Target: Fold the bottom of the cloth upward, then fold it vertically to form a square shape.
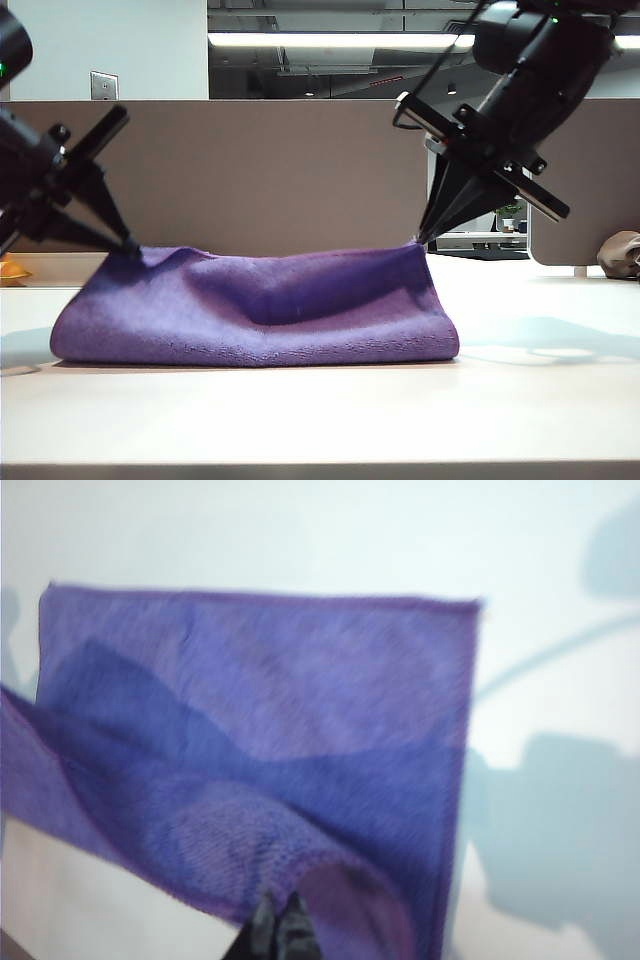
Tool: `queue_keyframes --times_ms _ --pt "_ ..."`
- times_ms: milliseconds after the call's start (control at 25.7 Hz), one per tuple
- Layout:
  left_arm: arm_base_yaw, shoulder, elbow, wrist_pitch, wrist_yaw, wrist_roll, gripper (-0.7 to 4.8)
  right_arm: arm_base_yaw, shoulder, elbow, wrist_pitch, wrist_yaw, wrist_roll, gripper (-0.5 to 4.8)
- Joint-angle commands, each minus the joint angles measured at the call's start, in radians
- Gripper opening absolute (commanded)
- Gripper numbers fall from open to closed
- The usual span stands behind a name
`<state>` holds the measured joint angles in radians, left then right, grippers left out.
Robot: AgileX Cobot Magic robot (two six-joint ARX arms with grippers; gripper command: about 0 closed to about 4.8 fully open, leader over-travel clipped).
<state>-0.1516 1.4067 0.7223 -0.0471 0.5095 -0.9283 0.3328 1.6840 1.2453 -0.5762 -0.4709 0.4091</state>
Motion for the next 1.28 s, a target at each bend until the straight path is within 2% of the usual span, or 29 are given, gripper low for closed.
queue_keyframes --times_ms 39,388,427,466,505,544,583,777,971,1282 --pt "0.013 0.017 0.003 0.003 0.005 0.017 -0.06 -0.019 0.011 0.005 0.031 -0.057 0.009 -0.02" --pt "0.014 0.018 0.012 0.008 -0.013 0.036 -0.05 -0.018 0.051 0.006 0.111 -0.118 0.043 -0.01" --pt "0.014 0.018 0.012 0.007 -0.013 0.036 -0.03 -0.018 0.056 0.006 0.113 -0.116 0.044 0.15" --pt "0.014 0.018 0.012 0.008 -0.01 0.036 0.04 -0.018 0.057 0.005 0.112 -0.113 0.044 0.62" --pt "0.014 0.018 0.012 0.009 -0.005 0.036 0.77 -0.018 0.057 0.005 0.112 -0.109 0.044 1.45" --pt "0.014 0.018 0.012 0.011 0.005 0.038 1.17 -0.018 0.056 0.005 0.116 -0.108 0.044 1.5" --pt "0.014 0.018 0.012 0.013 0.008 0.039 1.2 -0.018 0.056 0.006 0.116 -0.108 0.044 1.5" --pt "0.014 0.017 0.012 0.063 0.055 0.042 1.22 -0.018 0.056 0.005 0.078 -0.097 0.042 1.5" --pt "0.014 0.018 0.012 0.02 0.051 0.049 1.21 -0.018 0.056 0.005 -0.069 0.01 -0.059 1.66" --pt "0.014 0.017 0.012 -0.015 0.082 0.103 1.07 -0.018 0.058 0.003 -0.175 0.019 -0.098 1.72"
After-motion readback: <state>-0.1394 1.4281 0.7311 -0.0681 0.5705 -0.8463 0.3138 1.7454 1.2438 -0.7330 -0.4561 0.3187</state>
